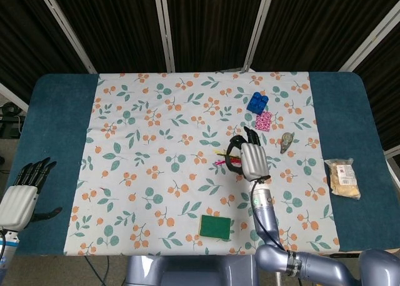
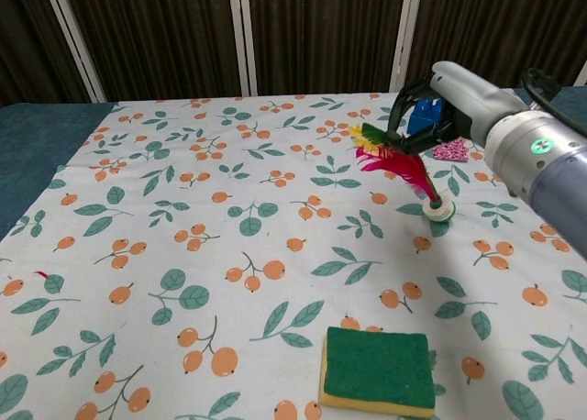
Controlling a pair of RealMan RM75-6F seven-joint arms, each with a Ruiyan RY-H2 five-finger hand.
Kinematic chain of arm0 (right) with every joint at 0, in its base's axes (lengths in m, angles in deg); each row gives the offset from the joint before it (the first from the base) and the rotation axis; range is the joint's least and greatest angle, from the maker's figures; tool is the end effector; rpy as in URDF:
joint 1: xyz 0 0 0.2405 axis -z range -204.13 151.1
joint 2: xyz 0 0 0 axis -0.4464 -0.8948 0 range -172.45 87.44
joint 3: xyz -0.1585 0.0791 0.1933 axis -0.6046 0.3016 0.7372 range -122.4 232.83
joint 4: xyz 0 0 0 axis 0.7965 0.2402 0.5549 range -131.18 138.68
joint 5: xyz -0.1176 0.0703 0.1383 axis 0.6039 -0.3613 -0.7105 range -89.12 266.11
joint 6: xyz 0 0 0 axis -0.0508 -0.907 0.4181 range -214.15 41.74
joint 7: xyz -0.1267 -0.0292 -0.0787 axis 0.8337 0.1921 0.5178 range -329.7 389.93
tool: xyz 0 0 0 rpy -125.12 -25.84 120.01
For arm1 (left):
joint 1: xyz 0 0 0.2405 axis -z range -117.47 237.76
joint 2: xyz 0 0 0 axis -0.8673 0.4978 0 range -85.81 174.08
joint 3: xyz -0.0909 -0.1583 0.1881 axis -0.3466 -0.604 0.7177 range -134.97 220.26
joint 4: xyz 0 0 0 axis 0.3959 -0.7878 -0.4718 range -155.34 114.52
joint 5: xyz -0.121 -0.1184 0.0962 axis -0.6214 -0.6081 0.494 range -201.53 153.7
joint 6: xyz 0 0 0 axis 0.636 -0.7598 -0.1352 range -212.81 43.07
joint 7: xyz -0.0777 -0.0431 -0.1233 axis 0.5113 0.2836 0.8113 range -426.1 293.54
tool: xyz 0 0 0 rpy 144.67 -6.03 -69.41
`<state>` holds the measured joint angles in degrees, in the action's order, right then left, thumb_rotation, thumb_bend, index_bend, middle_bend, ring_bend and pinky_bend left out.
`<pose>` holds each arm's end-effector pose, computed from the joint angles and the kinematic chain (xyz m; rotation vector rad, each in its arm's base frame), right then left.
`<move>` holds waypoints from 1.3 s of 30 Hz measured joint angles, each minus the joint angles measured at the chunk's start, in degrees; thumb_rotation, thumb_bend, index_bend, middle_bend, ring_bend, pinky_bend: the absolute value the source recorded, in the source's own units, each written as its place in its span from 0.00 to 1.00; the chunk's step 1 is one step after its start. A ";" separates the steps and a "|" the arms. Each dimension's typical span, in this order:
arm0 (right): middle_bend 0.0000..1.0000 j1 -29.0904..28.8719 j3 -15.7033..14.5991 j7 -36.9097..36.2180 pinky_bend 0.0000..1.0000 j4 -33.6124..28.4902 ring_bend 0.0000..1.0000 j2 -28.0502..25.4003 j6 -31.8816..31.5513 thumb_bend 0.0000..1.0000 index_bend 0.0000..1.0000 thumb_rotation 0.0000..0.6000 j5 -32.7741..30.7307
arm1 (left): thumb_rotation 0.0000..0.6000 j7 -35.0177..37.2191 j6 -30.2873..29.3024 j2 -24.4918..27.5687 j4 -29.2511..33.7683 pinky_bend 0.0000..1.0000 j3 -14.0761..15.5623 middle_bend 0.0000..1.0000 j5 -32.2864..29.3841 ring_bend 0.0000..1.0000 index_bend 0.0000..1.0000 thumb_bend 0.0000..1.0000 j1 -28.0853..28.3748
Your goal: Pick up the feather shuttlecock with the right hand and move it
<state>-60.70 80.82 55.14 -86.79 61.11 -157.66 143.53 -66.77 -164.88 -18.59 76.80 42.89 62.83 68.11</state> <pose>-0.1234 -0.3400 -0.0042 1.2830 -1.2724 1.2037 -0.2935 0.1911 0.1553 -1.4981 -1.0085 -0.8994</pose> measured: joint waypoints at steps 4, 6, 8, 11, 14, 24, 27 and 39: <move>0.31 0.41 2.80 -0.27 0.00 -3.32 0.03 -1.32 -1.22 0.43 0.64 1.00 -3.98 | 1.00 -0.23 0.22 -0.05 0.12 0.00 0.11 0.00 -0.05 0.00 0.00 0.07 0.00; 0.31 0.74 3.66 -0.41 0.00 -4.59 0.03 -2.18 -2.16 0.43 0.64 1.00 -5.22 | 1.00 -0.36 0.26 -0.06 0.14 0.00 0.14 0.00 -0.01 0.00 0.00 0.07 0.02; 0.31 1.10 4.01 -0.68 0.00 -5.29 0.03 -2.96 -3.07 0.43 0.64 1.00 -5.58 | 1.00 -0.60 0.14 -0.14 0.08 0.00 0.14 0.00 0.09 0.00 0.00 0.07 0.00; 0.31 1.48 4.46 -1.23 0.00 -6.12 0.03 -3.80 -4.11 0.44 0.65 1.00 -6.07 | 1.00 -0.72 -0.01 -0.23 0.04 0.00 0.05 0.00 0.08 0.00 0.00 0.07 -0.02; 0.31 1.67 4.91 -1.44 0.00 -6.72 0.03 -4.37 -4.86 0.44 0.65 1.00 -6.72 | 1.00 -0.80 -0.19 -0.34 0.00 0.00 0.02 0.00 0.25 0.00 0.00 0.07 -0.06; 0.31 2.48 5.14 -2.24 0.00 -8.06 0.03 -5.60 -6.56 0.44 0.65 1.00 -9.22 | 1.00 -0.90 -0.05 -0.40 -0.03 0.00 0.09 0.00 0.17 0.00 0.00 0.07 -0.07; 0.31 2.80 4.46 -2.87 0.00 -7.71 0.03 -5.84 -6.67 0.44 0.65 1.00 -9.75 | 1.00 -0.89 -0.11 -0.41 -0.05 0.00 0.05 0.00 0.16 0.00 0.00 0.07 -0.09; 0.19 4.43 2.17 -4.57 0.00 -7.16 0.00 -7.67 -7.03 0.43 0.46 1.00 -9.97 | 1.00 -0.92 -0.05 -0.42 -0.06 0.00 0.00 0.00 0.10 0.00 0.00 0.07 -0.07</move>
<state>-56.27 82.98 50.57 -93.95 53.44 -164.68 133.57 -67.69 -164.94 -19.01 76.74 42.89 62.93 68.03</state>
